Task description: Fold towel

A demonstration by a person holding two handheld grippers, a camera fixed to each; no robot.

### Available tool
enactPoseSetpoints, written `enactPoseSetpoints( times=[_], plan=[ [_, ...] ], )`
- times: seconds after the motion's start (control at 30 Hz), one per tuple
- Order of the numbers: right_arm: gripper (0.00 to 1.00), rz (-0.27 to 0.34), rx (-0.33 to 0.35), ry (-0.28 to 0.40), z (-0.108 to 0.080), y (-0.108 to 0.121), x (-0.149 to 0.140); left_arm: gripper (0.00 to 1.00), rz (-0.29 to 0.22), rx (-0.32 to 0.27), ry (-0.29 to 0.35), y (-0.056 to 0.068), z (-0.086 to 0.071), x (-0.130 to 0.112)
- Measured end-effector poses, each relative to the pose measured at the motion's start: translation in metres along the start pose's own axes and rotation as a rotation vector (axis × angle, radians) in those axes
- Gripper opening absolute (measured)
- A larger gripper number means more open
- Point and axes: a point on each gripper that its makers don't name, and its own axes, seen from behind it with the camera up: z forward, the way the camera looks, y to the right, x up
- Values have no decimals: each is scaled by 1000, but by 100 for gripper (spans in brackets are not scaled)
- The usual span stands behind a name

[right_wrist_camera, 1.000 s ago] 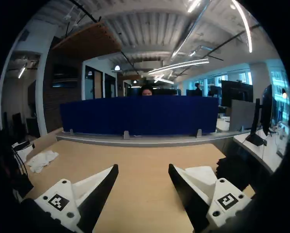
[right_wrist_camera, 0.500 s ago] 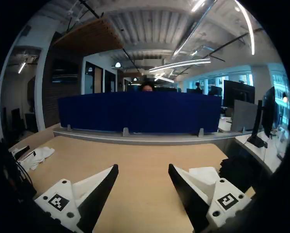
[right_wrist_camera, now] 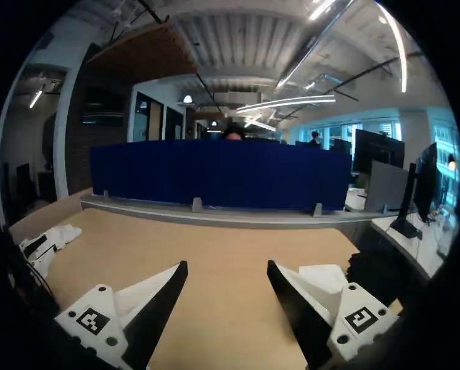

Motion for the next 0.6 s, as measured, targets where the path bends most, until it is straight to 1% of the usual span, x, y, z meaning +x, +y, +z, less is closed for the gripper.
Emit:
enactPoseSetpoints(
  times=[0.17,0.4,0.6],
  plan=[
    [100,-1,0,0,2,-1,-1,95,-4,8,-9,-2,0,-9],
    [100,-13,8,-5,3,-6,-2,95,-21,11,-12,-4,2,-9],
    [100,-11,12,1,3,-6,2,95,-26,5,-20,-1,-2,-10]
  ],
)
